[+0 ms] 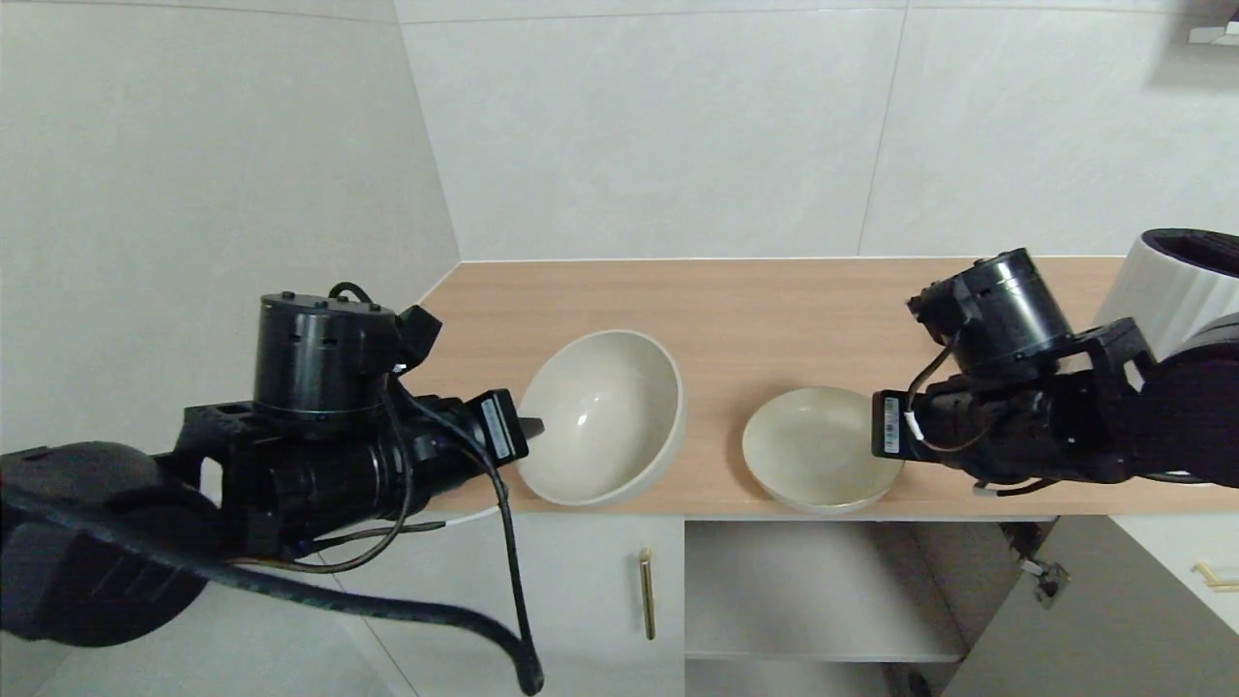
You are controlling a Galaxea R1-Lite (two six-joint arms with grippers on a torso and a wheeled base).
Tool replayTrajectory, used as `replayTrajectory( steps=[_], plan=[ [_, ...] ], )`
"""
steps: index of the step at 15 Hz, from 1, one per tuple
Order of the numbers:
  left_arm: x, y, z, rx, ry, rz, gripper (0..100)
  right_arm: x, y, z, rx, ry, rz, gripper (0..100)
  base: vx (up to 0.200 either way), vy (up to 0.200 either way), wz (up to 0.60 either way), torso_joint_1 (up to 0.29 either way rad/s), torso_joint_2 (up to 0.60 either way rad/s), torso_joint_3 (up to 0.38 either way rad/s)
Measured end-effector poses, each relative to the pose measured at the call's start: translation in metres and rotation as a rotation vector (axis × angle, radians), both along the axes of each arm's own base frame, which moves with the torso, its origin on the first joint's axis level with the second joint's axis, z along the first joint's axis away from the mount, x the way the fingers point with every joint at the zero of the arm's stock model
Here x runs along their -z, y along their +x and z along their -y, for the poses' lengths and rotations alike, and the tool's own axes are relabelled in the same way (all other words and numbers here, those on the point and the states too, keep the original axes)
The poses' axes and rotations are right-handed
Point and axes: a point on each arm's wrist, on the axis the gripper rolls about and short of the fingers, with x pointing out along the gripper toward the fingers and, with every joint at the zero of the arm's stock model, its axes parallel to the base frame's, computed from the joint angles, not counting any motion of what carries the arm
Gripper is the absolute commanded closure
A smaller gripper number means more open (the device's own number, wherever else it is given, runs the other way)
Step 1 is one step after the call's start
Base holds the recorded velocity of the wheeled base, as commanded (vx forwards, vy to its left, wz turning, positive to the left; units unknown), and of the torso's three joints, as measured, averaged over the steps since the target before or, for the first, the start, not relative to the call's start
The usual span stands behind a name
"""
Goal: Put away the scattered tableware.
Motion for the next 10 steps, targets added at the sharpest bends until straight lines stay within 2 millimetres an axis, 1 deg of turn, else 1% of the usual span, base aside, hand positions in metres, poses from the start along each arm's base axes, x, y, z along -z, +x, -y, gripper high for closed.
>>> replayTrajectory(
  steps=[2,5,7,10],
  plan=[
    [-0.005,-0.023,-0.011,0.038,0.079,0.010,100,-0.012,-0.023,0.012,-0.047,0.015,-0.051,100,0.000,0.000,0.00,0.000,0.00,0.000],
    [-0.009,-0.056,-0.028,0.085,0.175,0.001,100,-0.030,-0.056,0.028,-0.167,0.102,-0.112,100,0.000,0.000,0.00,0.000,0.00,0.000],
    [-0.012,-0.070,-0.034,0.094,0.178,0.002,100,-0.036,-0.067,0.034,-0.191,0.125,-0.102,100,0.000,0.000,0.00,0.000,0.00,0.000],
    [-0.014,-0.078,-0.035,0.111,0.178,0.018,100,-0.032,-0.073,0.034,-0.198,0.115,-0.108,100,0.000,0.000,0.00,0.000,0.00,0.000]
  ],
)
